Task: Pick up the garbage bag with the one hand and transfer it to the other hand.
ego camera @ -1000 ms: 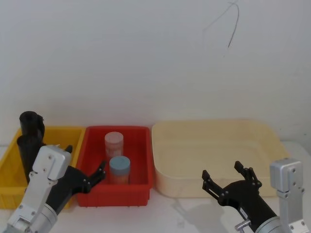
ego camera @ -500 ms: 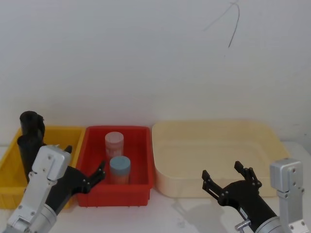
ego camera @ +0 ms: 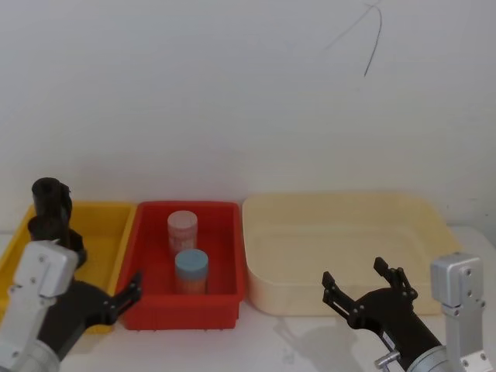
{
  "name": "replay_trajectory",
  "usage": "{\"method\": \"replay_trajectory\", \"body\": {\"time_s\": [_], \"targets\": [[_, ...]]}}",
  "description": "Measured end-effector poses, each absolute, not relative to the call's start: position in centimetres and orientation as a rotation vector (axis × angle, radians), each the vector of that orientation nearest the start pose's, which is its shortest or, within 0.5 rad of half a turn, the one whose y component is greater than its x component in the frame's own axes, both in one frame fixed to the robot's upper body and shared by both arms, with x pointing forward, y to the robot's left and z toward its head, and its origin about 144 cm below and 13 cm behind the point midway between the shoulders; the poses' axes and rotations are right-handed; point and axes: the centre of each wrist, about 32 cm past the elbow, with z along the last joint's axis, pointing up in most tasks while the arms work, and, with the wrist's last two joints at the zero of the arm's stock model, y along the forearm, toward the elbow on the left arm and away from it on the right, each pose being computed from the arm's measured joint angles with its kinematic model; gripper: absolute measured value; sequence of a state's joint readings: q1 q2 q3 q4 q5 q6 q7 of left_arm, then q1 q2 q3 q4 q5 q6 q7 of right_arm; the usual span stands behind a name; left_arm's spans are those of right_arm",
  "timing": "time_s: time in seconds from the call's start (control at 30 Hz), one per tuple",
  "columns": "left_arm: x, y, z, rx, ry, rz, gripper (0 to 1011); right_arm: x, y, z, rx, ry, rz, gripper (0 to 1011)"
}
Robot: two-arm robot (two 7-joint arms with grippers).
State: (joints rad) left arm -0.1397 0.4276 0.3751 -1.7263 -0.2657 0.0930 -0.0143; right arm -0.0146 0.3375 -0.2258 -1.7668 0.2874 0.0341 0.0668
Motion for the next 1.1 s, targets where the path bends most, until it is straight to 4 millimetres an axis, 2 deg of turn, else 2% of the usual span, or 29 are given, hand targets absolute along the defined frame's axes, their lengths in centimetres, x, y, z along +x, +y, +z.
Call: {"method": "replay_trajectory", "body": {"time_s": [0.47, 0.77, 1.1], "targets": [[46.0, 25.3, 121.4, 0.089, -0.094, 1.273, 1000, 44.3, -23.7, 118.9, 0.026, -0.075, -1.230, 1000], [46.7, 26.5, 121.8, 0.104, -0.068, 1.318, 1000, 44.3, -23.7, 118.9, 0.026, -0.075, -1.229, 1000], [48.4, 26.7, 122.4, 0.112, -0.069, 1.336, 1000, 44.3, -23.7, 118.9, 0.026, -0.075, -1.229, 1000]]}}
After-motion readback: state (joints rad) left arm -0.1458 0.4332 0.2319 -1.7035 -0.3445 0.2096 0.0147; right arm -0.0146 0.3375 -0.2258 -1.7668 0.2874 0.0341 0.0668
